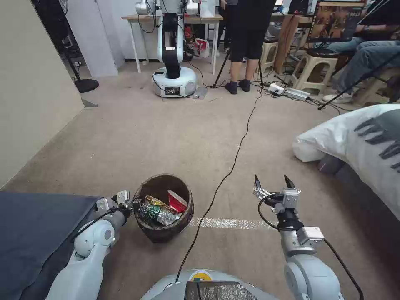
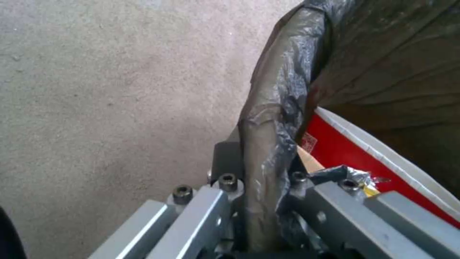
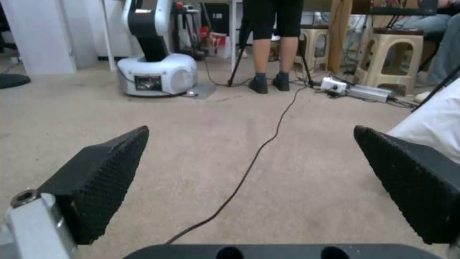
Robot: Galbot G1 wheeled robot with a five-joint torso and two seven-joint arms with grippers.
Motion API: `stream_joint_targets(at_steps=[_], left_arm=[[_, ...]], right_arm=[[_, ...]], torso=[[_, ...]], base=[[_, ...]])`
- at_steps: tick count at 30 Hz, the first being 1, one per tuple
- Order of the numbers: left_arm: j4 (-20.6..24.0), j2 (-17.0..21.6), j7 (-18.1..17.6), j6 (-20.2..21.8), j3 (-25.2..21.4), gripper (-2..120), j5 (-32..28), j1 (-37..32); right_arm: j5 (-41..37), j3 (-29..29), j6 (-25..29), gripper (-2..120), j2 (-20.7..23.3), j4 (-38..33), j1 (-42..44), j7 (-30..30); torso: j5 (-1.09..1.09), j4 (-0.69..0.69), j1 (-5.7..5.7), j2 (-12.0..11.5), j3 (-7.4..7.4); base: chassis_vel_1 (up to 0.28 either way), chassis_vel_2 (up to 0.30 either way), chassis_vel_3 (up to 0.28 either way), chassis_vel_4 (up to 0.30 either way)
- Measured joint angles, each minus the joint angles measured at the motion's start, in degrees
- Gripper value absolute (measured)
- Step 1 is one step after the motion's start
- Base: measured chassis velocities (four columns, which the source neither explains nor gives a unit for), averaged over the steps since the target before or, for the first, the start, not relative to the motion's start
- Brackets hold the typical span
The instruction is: Pick up the trash bin, then pick up the garbage from the floor and place it into the trash bin.
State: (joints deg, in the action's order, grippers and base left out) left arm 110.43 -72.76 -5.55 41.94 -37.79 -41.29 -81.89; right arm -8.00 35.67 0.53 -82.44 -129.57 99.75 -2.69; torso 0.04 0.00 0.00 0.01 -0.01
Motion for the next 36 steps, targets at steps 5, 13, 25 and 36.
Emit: stream_joint_targets(at_steps=[5, 13, 25, 36], left_arm=[[-0.3, -0.11, 0.19, -0.01, 0.07, 2, 0.16, 0.03], [-0.59, -0.16, 0.59, 0.03, 0.04, 2, 0.44, 0.07], [0.1, -0.31, 0.53, 0.17, -0.18, 30, 1.97, 0.03], [2.21, -0.2, 1.7, 0.44, -0.23, 73, 5.83, 0.02]], right_arm=[[0.0, -0.03, 0.0, 100, 0.01, -0.12, 0.04, -0.01], [0.0, -0.07, 0.0, 100, -0.01, -0.25, 0.1, -0.01], [0.01, -0.3, 0.0, 100, 0.06, -0.05, -0.07, 0.0], [0.02, -0.63, 0.0, 100, 0.18, 0.31, -0.35, 0.07]], torso=[[0.0, 0.0, 0.0, 0.0, 0.0], [-0.03, 0.0, 0.0, 0.0, 0.0], [-0.08, 0.02, 0.0, 0.0, 0.02], [-0.04, 0.01, 0.0, -0.01, 0.02]], base=[[0.0, 0.0, 0.0, 0.0], [0.0, 0.0, 0.0, 0.0], [0.0, 0.0, 0.0, 0.0], [0.0, 0.0, 0.0, 0.0]])
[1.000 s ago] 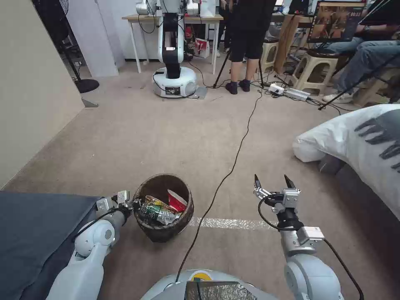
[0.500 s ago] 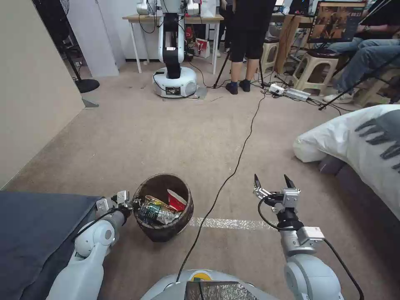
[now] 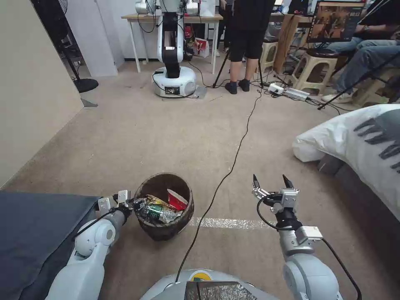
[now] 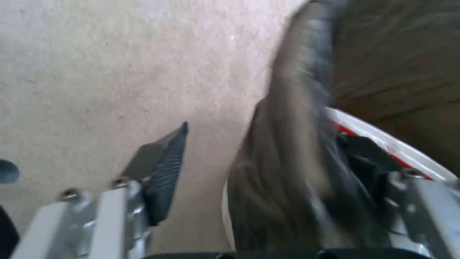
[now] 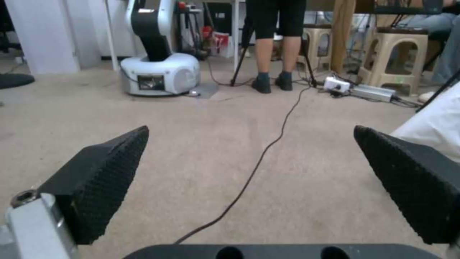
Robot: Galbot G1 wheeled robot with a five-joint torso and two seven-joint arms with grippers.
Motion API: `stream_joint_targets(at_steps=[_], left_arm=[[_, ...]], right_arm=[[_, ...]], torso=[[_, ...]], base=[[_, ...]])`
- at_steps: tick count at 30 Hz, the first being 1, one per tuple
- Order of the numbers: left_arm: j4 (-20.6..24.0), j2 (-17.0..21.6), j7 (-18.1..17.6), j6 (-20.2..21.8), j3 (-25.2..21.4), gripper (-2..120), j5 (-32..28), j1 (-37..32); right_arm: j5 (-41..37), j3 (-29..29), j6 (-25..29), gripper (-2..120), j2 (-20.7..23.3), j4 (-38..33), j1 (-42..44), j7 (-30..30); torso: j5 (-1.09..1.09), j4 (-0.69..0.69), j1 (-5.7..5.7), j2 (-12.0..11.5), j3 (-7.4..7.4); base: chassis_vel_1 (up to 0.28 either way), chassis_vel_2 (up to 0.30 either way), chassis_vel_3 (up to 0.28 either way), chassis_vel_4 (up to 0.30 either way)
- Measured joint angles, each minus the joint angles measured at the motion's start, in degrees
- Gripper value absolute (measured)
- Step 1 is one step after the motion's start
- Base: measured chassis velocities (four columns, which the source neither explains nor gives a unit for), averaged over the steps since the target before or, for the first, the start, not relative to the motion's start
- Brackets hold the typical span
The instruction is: Pick up the trash bin, then pick up the garbage from the floor and place it into the trash bin.
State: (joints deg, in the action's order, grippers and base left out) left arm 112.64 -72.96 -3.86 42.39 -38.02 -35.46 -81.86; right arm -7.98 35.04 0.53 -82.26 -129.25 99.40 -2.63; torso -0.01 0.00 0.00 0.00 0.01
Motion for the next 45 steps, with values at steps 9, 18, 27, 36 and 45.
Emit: stream_joint_targets(at_steps=[9, 18, 27, 36, 45], left_arm=[[1.12, 0.09, 0.07, -0.06, -0.66, 98, -0.05, -0.06], [2.86, 0.27, 0.02, -0.15, -1.31, 100, -0.29, -0.05], [5.22, 0.29, 0.03, -0.18, -1.9, 100, -1.06, -0.73], [8.67, 0.66, 2.66, -6.92, -3.08, 100, -0.72, -3.58], [9.36, -1.72, 5.72, -36.83, -3.84, 100, 10.03, -10.03]], right_arm=[[0.0, -0.11, 0.0, 100, 0.16, 0.03, 0.0, 0.02], [-0.03, -0.29, -0.12, 100, 0.23, -0.03, -0.01, 0.04], [-0.05, -0.31, -0.29, 100, 0.46, -0.39, 0.01, 0.01], [-0.07, -0.05, -0.59, 100, 0.38, -0.52, 0.0, -0.08], [2.44, 0.18, -0.51, 100, -1.38, -1.29, 1.16, -0.17]], torso=[[0.0, 0.0, 0.0, 0.0, -0.01], [0.01, 0.0, 0.0, 0.0, -0.01], [0.0, 0.0, 0.0, 0.0, -0.01], [0.01, 0.0, 0.0, 0.0, -0.01], [0.01, -0.01, 0.0, 0.0, -0.01]], base=[[0.0, 0.0, 0.0, 0.0], [0.0, 0.0, 0.0, 0.0], [0.0, 0.0, 0.0, 0.0], [0.0, 0.0, 0.0, 0.0], [0.0, 0.0, 0.0, 0.0]])
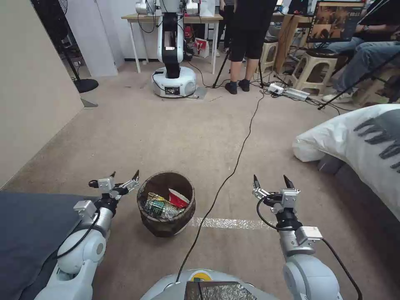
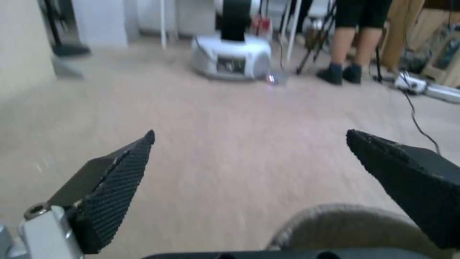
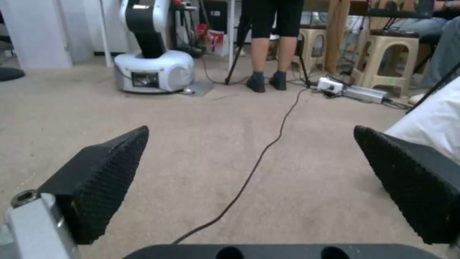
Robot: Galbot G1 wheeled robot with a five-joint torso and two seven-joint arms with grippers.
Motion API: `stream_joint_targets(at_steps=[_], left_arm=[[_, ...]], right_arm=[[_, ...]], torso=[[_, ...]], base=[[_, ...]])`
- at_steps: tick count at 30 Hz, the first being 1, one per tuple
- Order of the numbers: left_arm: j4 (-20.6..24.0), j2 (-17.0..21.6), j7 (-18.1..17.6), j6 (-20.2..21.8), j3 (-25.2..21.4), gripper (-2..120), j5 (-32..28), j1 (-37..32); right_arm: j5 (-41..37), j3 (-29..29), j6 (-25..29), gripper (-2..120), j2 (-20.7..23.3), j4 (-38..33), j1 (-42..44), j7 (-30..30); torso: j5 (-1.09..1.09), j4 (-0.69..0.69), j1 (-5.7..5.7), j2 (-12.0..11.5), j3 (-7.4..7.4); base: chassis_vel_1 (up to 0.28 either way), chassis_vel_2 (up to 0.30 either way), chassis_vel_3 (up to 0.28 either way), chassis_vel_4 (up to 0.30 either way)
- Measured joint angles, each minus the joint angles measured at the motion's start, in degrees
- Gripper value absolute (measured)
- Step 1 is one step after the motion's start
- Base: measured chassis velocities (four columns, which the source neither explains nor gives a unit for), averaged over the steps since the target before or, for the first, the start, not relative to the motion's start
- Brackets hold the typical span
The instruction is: Pick up the trash bin, then pick up the garbage from the floor and place it into the trash bin.
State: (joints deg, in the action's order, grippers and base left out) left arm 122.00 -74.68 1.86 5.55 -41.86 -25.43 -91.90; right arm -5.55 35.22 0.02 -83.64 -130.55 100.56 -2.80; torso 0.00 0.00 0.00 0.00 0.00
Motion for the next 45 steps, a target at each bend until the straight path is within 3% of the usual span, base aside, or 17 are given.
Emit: stream_joint_targets(at_steps=[1, 6, 11, 25, 45], left_arm=[[0.03, -0.71, 0.32, -3.22, -0.12, 100, 1.62, -1.06], [0.79, -2.41, 0.13, -9.27, -0.44, 100, 5.01, -4.33], [2.35, -4.26, -0.2, -12.12, -0.61, 100, 8.68, -7.1], [3.23, -7.21, -1.24, -14.58, -0.28, 100, 15.31, -9.29], [3.11, -7.21, -1.41, -14.41, -0.25, 100, 15.43, -9.19]], right_arm=[[0.41, 0.01, 0.18, 100, -0.35, -0.4, 0.45, 0.18], [2.0, 0.02, 0.94, 100, -1.8, -1.51, 1.57, 0.51], [3.09, 0.3, 1.76, 100, -3.08, -2.32, 2.69, 0.92], [4.58, 0.4, 2.94, 100, -4.29, -2.43, 3.45, 1.1], [5.27, 0.47, 2.73, 100, -4.24, -2.26, 3.43, 0.9]], torso=[[0.0, 0.0, 0.0, 0.0, 0.0], [0.0, 0.0, 0.0, 0.0, 0.0], [0.0, 0.01, 0.0, 0.0, 0.0], [0.0, 0.01, 0.0, 0.0, 0.0], [0.0, 0.01, 0.0, 0.0, 0.0]], base=[[0.0, 0.0, 0.0, 0.0], [0.0, 0.0, 0.0, 0.0], [0.0, 0.0, 0.0, 0.0], [0.0, 0.0, 0.0, 0.0], [0.0, 0.0, 0.0, 0.0]])
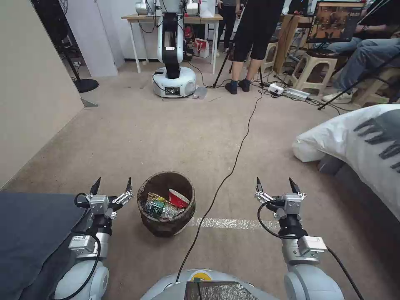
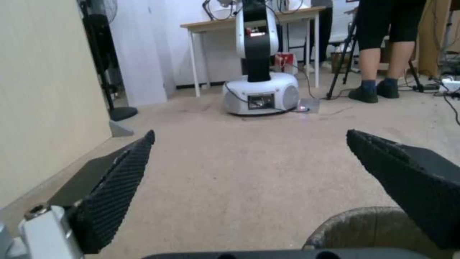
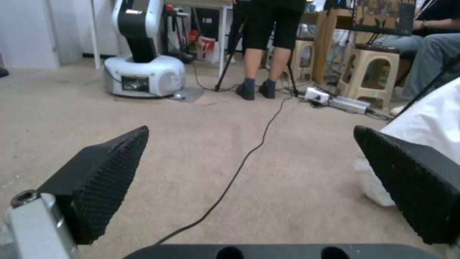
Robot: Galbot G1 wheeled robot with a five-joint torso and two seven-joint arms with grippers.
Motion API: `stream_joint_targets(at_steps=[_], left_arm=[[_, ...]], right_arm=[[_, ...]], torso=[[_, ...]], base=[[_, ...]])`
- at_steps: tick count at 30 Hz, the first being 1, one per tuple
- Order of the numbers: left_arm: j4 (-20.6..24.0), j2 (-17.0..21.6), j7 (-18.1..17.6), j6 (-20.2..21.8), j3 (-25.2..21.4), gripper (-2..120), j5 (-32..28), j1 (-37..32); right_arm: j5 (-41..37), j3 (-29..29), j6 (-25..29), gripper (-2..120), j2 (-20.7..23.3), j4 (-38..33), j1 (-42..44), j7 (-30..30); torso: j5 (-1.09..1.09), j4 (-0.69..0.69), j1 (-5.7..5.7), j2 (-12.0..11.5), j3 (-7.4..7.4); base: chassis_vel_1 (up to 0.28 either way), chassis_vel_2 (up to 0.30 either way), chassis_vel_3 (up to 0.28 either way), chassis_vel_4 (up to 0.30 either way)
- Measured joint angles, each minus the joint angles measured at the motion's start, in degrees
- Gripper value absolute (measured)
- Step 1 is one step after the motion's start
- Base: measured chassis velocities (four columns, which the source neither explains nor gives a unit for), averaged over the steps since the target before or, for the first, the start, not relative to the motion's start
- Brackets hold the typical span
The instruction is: Pick up the trash bin, then pick up the garbage from the floor and place it into the trash bin.
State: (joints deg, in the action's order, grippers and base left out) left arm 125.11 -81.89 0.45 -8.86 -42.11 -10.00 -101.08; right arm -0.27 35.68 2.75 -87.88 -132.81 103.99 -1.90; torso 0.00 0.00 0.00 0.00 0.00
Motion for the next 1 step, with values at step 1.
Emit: stream_joint_targets(at_steps=[1], left_arm=[[0.0, 0.0, 0.0, 0.0, 0.0, 100, 0.0, 0.0]], right_arm=[[0.0, 0.0, 0.0, 100, 0.0, 0.0, 0.0, 0.0]], torso=[[0.0, 0.0, 0.0, 0.0, 0.0]], base=[[0.0, 0.0, 0.0, 0.0]])
